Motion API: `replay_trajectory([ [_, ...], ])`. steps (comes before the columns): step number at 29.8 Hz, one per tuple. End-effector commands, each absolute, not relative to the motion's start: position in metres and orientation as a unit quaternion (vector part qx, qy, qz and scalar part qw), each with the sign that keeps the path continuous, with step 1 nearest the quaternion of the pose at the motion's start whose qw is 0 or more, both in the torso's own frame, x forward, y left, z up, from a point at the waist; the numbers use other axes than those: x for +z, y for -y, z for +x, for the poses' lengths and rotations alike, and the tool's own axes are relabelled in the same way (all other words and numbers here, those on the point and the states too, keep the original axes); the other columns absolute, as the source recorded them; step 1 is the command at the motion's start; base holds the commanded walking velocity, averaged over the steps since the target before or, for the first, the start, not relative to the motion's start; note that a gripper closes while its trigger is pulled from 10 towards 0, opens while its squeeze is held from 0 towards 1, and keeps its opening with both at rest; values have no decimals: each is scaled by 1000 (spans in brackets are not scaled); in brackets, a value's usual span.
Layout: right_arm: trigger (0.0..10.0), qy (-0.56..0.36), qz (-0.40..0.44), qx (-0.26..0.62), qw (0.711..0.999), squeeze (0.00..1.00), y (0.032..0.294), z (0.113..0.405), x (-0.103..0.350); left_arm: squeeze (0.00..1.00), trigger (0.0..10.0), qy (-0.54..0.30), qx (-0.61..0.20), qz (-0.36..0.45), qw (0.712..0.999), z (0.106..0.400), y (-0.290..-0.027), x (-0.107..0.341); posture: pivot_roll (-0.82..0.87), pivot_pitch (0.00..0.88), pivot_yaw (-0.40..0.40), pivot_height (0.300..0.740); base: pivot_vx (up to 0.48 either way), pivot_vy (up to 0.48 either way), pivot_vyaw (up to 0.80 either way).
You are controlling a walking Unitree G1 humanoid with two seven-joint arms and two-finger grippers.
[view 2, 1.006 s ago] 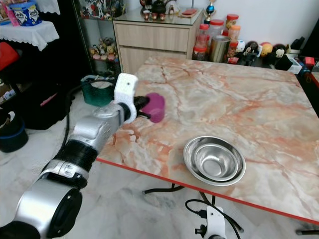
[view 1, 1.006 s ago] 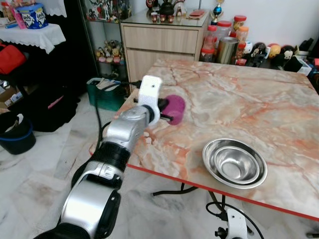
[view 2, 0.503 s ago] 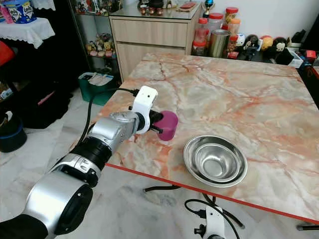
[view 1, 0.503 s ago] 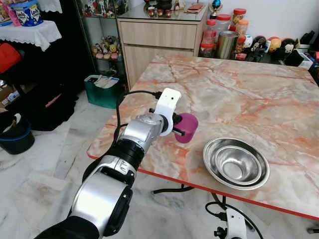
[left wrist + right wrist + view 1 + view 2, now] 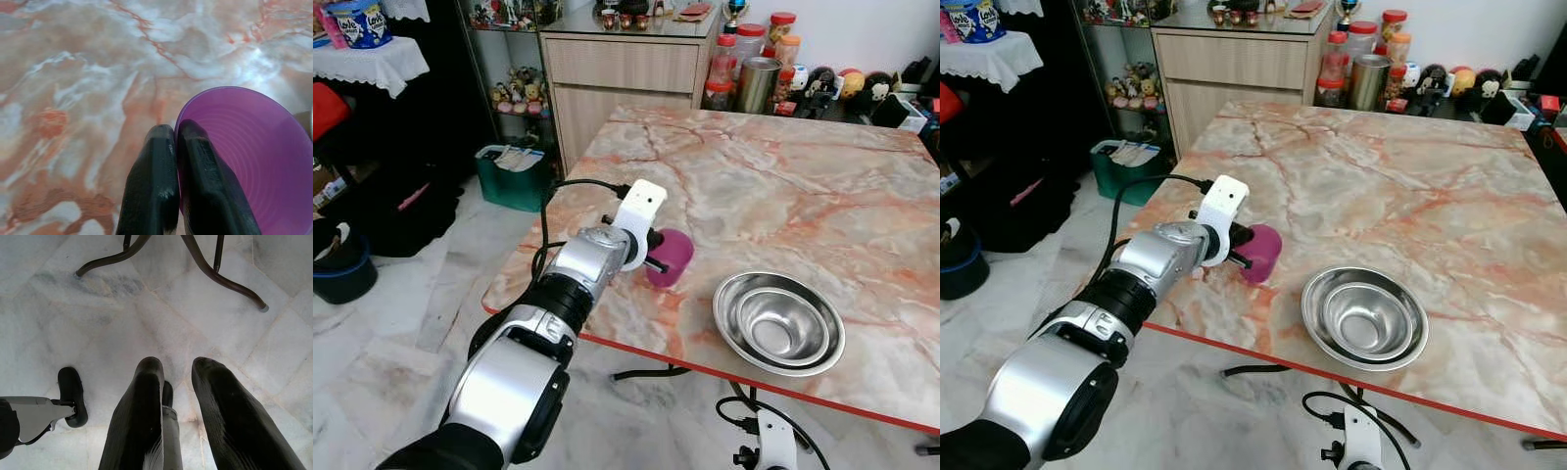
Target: Setting the table
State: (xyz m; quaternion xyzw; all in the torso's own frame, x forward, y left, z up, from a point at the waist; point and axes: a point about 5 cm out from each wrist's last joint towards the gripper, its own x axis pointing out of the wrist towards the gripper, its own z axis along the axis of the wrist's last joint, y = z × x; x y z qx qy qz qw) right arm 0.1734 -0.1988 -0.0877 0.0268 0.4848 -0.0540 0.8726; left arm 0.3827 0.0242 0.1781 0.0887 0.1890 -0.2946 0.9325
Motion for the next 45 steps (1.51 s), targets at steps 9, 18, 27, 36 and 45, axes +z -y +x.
replay_trajectory([
  [9, 10000, -481, 37, -61, 874, 0, 196, 175, -88, 0, 10000, -175, -301, 58, 936, 381, -25, 186, 104, 0, 42, 728, 0, 0, 0],
  [18, 10000, -479, 39, -62, 875, 0, 196, 175, -87, 0, 10000, -192, -316, 35, 929, 377, -30, 187, 113, 0, 42, 728, 0, 0, 0],
  [27, 10000, -479, 40, -64, 874, 0, 195, 175, -87, 0, 10000, -209, -336, 36, 918, 366, -25, 180, 117, 0, 46, 728, 0, 0, 0],
  [36, 10000, -479, 41, -64, 874, 0, 195, 175, -87, 0, 10000, -206, -329, 30, 921, 351, -29, 176, 117, 0, 47, 728, 0, 0, 0],
  [45, 10000, -479, 41, -64, 874, 0, 195, 175, -87, 0, 10000, -157, -341, 13, 927, 345, -30, 177, 119, 0, 41, 728, 0, 0, 0],
])
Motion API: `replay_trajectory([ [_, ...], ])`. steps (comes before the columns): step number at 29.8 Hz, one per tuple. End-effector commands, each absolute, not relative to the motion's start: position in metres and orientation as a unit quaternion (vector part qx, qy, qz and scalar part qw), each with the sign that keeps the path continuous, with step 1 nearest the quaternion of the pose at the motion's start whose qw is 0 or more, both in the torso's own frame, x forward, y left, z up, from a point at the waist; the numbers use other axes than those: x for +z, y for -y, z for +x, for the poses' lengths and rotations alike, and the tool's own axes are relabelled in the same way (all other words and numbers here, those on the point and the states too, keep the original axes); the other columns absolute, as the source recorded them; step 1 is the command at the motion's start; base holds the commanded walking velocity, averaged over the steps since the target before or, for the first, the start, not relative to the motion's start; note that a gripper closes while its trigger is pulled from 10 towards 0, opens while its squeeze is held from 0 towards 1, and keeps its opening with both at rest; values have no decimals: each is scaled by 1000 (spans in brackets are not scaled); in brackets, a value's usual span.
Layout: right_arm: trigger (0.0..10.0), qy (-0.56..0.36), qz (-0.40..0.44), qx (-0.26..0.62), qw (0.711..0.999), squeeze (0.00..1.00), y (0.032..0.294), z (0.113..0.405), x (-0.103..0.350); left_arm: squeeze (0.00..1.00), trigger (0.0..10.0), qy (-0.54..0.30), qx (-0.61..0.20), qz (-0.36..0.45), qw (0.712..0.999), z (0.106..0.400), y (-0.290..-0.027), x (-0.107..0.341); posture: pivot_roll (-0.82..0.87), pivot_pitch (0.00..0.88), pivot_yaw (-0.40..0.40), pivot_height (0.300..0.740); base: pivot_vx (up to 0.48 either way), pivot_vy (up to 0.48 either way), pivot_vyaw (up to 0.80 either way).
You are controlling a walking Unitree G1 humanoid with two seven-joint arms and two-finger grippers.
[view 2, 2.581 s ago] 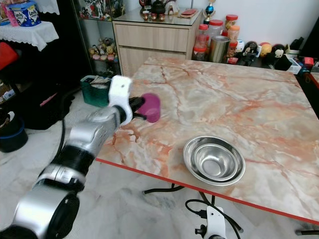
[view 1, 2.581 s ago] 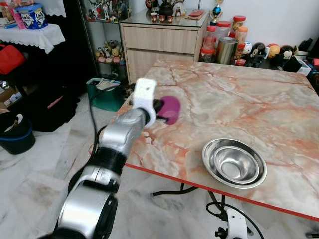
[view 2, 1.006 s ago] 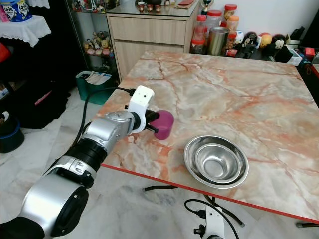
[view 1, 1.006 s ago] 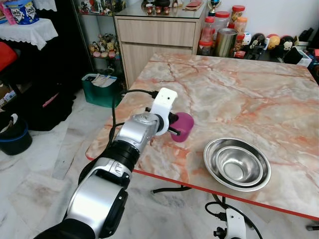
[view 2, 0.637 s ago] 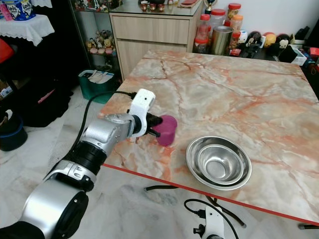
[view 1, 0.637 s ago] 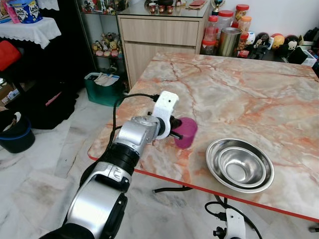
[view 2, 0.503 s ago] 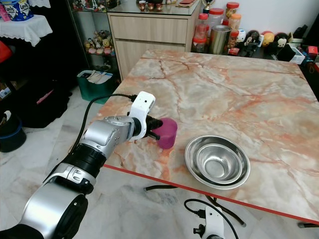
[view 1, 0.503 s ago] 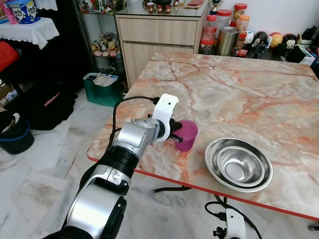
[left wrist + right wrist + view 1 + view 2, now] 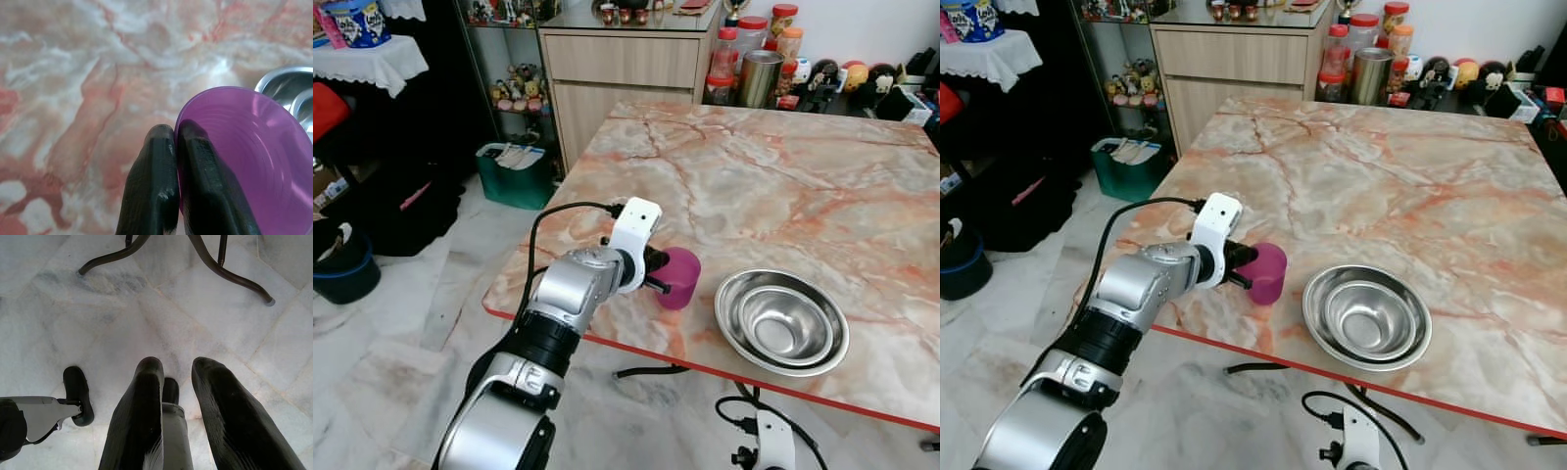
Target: Setting the table
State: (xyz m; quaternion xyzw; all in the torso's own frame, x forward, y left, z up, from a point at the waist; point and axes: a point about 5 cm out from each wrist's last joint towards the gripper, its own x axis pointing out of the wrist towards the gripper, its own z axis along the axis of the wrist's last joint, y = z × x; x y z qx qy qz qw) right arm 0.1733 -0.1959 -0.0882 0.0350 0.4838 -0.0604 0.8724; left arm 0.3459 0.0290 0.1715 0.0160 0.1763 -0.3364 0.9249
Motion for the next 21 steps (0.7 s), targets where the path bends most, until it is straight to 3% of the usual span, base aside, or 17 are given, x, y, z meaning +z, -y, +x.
replay_trajectory([
  [1, 10000, -480, 40, -63, 874, 0, 196, 175, -87, 0, 10000, -153, -341, 10, 928, 344, -30, 177, 120, 0, 39, 728, 0, 0, 0],
  [21, 10000, -479, 25, -51, 876, 0, 199, 176, -86, 0, 10000, -152, -325, 25, 933, 342, -33, 174, 143, 0, -9, 728, 0, 0, 0],
])
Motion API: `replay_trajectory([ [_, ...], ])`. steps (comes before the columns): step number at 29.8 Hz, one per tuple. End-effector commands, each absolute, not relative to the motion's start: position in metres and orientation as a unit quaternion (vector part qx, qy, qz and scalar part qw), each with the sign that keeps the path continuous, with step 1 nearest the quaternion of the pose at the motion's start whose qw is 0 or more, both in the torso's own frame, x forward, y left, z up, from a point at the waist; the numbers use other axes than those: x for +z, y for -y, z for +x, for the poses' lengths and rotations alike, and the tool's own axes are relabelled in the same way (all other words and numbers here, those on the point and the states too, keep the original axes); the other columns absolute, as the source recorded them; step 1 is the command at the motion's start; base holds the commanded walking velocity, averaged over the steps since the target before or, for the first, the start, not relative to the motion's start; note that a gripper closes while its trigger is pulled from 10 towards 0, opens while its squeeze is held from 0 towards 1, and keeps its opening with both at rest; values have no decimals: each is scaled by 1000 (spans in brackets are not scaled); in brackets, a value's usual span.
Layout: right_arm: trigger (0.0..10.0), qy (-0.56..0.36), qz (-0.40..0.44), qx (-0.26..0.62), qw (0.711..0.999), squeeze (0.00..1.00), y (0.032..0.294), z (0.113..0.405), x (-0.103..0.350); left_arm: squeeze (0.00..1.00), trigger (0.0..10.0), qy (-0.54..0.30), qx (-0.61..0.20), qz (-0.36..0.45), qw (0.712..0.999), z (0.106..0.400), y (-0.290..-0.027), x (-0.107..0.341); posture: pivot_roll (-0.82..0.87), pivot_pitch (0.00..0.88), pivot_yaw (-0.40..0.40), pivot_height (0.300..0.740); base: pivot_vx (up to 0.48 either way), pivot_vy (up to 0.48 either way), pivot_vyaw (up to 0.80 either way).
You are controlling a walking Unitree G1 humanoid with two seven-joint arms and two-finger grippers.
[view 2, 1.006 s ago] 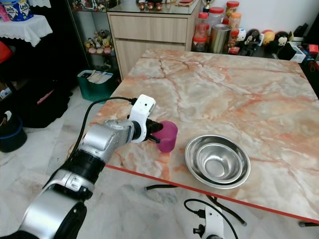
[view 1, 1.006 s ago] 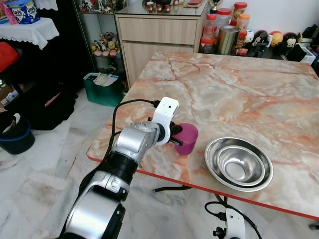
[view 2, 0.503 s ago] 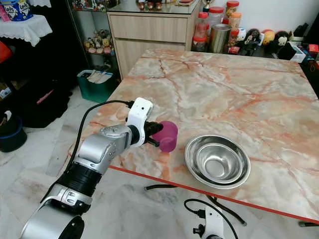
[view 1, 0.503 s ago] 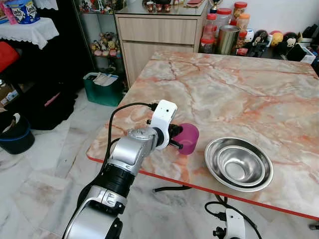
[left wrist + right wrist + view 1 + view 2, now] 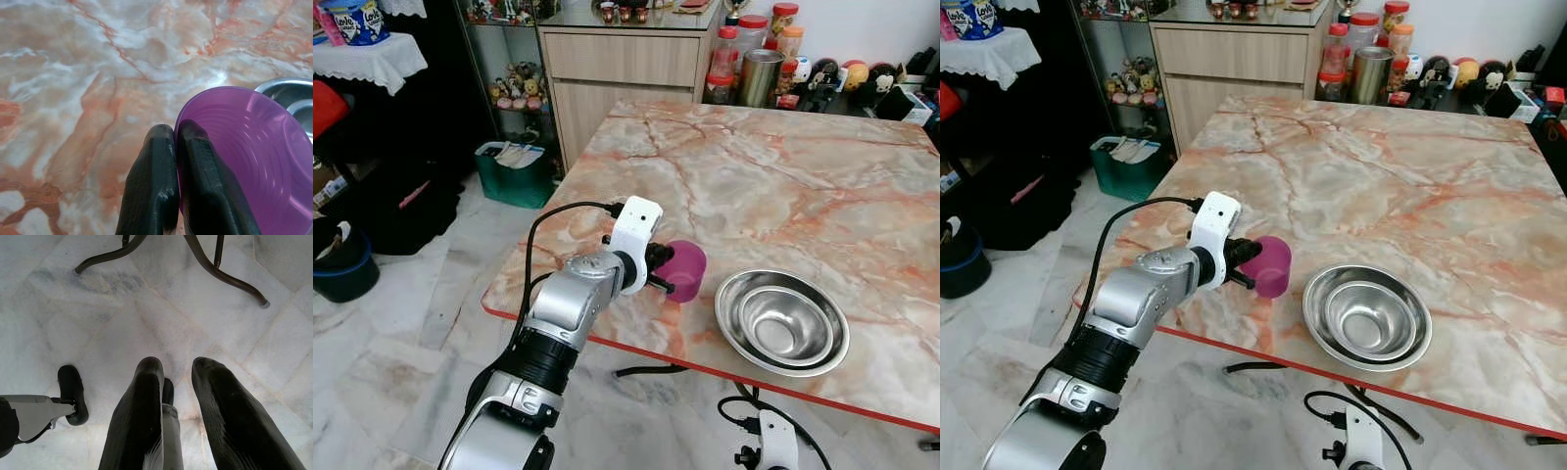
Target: Setting the table
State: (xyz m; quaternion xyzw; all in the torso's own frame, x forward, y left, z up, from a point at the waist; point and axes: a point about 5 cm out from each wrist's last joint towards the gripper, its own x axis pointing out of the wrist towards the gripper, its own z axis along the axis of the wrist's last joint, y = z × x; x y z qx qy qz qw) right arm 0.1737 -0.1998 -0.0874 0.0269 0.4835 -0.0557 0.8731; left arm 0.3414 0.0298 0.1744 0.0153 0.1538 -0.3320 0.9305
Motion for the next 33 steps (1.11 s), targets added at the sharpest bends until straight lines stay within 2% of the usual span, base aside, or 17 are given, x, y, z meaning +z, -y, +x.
replay_trajectory([
  [1, 10000, -479, 25, -50, 876, 0, 199, 176, -86, 0, 10000, -153, -324, 24, 933, 342, -34, 173, 142, 0, -7, 728, 0, 0, 0],
  [9, 10000, -474, 37, -71, 877, 0, 199, 172, -88, 0, 10000, -189, -329, 27, 925, 336, -28, 155, 112, 0, 19, 728, 0, 0, 0],
  [22, 10000, -474, 41, -87, 875, 0, 200, 169, -89, 0, 10000, -203, -327, 29, 923, 339, -25, 151, 105, 0, 29, 728, 0, 0, 0],
  [33, 10000, -474, 43, -92, 875, 0, 198, 170, -89, 0, 10000, -209, -300, 39, 930, 346, -29, 150, 97, 0, 39, 728, 0, 0, 0],
])
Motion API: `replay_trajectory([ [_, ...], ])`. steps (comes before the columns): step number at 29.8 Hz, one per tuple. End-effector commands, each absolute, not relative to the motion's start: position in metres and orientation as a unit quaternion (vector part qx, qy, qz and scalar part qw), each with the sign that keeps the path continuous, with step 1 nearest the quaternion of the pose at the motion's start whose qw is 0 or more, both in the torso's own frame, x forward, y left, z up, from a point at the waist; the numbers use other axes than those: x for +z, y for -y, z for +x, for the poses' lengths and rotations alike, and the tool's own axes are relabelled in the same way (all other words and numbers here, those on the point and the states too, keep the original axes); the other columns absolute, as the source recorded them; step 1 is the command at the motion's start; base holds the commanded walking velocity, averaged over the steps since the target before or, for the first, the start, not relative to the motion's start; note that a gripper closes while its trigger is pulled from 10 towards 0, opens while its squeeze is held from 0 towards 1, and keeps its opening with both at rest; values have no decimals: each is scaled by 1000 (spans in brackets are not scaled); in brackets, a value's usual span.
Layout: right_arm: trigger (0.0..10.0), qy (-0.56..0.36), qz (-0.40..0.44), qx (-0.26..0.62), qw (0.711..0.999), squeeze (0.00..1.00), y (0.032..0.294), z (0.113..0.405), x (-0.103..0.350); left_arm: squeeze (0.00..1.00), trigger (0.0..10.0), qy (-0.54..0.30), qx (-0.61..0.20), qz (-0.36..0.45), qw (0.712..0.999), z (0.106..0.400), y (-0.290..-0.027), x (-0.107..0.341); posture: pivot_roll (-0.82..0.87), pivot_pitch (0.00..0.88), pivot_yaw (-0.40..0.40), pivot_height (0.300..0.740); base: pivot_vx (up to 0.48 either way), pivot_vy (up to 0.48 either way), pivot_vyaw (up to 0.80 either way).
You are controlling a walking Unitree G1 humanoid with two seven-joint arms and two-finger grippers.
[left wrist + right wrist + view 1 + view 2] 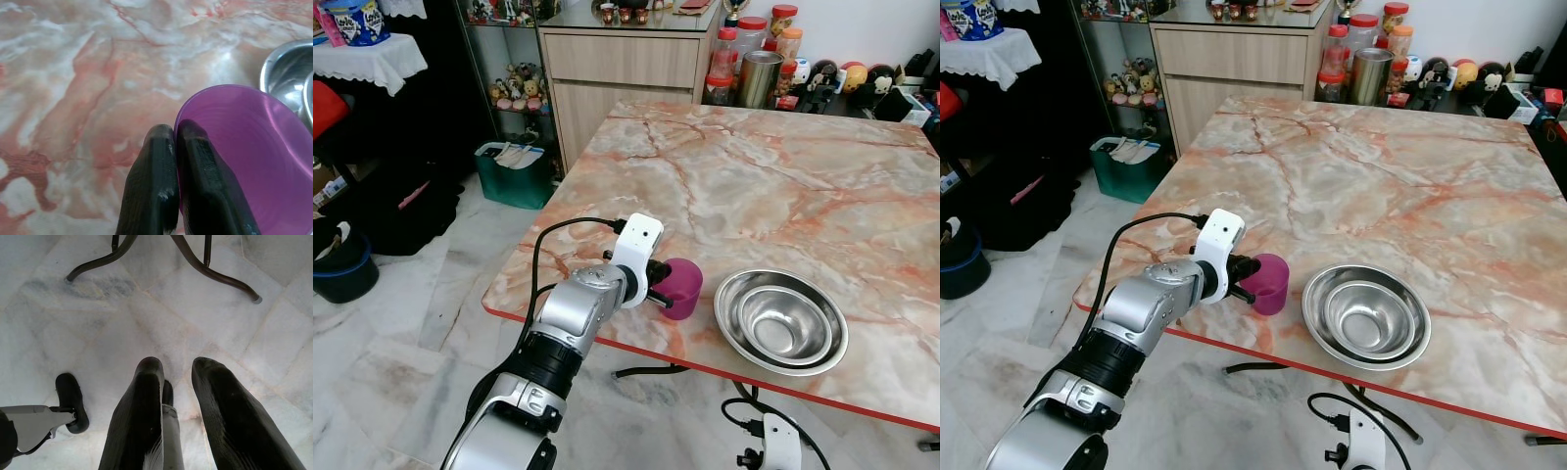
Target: Setting the table
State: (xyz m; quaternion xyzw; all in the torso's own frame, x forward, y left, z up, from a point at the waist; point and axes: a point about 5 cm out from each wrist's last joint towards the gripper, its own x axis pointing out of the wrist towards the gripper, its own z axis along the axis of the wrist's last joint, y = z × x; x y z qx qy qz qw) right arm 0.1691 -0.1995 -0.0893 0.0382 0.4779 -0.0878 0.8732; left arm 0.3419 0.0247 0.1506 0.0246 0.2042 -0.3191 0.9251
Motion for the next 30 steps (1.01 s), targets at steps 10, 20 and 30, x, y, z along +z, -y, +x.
replay_trajectory([
  [10, 10000, -472, 48, -92, 875, 0, 196, 171, -89, 0, 10000, -205, -276, 45, 938, 354, -35, 154, 102, 0, 44, 728, 0, 0, 0],
  [20, 10000, -474, 47, -92, 874, 0, 196, 168, -90, 1000, 10000, -216, -271, 52, 937, 353, -37, 149, 103, 0, 45, 728, 0, 0, 0],
  [30, 10000, -474, 48, -91, 875, 0, 195, 169, -90, 1000, 10000, -208, -268, 52, 939, 356, -37, 154, 104, 0, 47, 728, 0, 0, 0],
])
